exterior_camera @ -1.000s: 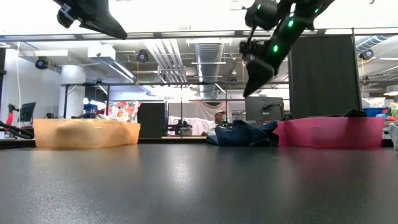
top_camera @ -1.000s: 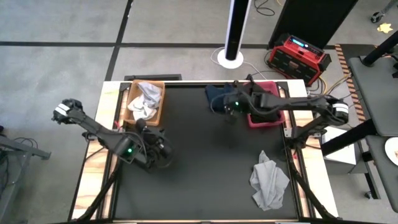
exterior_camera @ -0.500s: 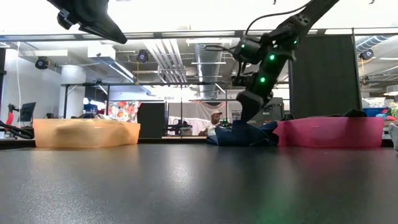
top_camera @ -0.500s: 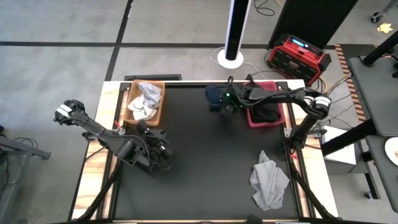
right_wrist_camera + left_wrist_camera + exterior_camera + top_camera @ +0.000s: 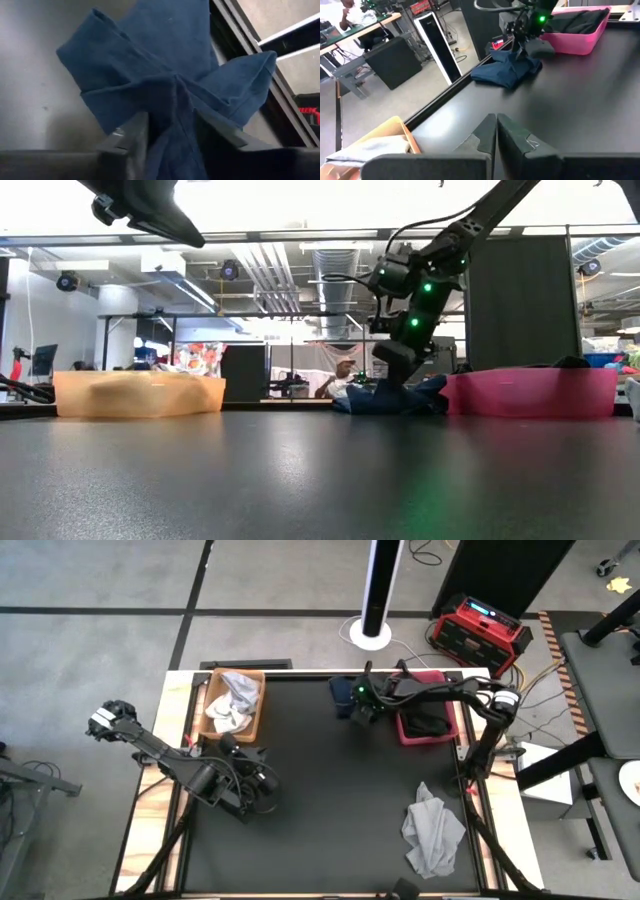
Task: Sort towels by color in basket
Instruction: Put the blue towel into the red bin
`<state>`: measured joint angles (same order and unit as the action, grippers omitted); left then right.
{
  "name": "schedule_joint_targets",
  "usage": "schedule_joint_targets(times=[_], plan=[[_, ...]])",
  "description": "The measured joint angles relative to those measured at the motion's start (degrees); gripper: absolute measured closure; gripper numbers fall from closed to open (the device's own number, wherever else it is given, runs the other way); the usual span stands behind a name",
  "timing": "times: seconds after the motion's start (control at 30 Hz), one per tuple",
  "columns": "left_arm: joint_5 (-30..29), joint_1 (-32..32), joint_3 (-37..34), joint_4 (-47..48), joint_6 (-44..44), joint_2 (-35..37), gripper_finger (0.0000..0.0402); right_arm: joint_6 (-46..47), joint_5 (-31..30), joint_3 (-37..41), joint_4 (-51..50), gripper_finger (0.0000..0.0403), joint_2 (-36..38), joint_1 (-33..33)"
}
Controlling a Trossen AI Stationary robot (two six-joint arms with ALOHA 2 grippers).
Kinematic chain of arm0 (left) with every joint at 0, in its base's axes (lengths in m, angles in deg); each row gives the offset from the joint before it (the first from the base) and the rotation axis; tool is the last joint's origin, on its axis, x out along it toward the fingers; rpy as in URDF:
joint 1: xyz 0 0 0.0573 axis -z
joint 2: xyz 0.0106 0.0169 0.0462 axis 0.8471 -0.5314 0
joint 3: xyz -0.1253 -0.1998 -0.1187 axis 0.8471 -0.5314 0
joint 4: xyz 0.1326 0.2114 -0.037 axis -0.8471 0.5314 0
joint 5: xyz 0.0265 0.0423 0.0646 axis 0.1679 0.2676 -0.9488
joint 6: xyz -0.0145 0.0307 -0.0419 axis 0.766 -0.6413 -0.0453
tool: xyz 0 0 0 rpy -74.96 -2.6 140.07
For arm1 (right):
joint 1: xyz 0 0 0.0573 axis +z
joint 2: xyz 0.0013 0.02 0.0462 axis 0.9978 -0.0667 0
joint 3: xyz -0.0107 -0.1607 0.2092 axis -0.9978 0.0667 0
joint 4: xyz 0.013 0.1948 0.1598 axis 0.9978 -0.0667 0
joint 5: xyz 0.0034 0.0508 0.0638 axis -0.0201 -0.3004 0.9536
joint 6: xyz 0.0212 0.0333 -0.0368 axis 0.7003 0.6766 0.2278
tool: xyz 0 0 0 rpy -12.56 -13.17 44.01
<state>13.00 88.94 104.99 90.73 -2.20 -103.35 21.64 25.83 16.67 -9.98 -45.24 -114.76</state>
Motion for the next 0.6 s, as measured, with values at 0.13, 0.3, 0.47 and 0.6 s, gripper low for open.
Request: schedule_joint_targets(times=[0.13,0.3,0.47,0.6], plan=[[-0.41,-0.02,0.0,-0.2,0.02,-0.2,0.0401,-0.62,1.32,0.0,-0.23,0.0361,0.74,0.34],[-1.27,-0.02,0.0,-0.8,0.04,-0.96,0.0402,-1.02,3.43,0.0,-1.07,0.0392,4.6,1.24],[-1.3,-0.13,0.0,-2.24,0.04,-2.54,0.0402,-0.95,3.42,0.01,-3.15,0.0394,10.59,3.99],[-1.72,-0.2,0.0,-4.18,0.08,-3.83,0.0402,-0.85,3.43,0.15,-3.13,0.0394,15.82,7.99]])
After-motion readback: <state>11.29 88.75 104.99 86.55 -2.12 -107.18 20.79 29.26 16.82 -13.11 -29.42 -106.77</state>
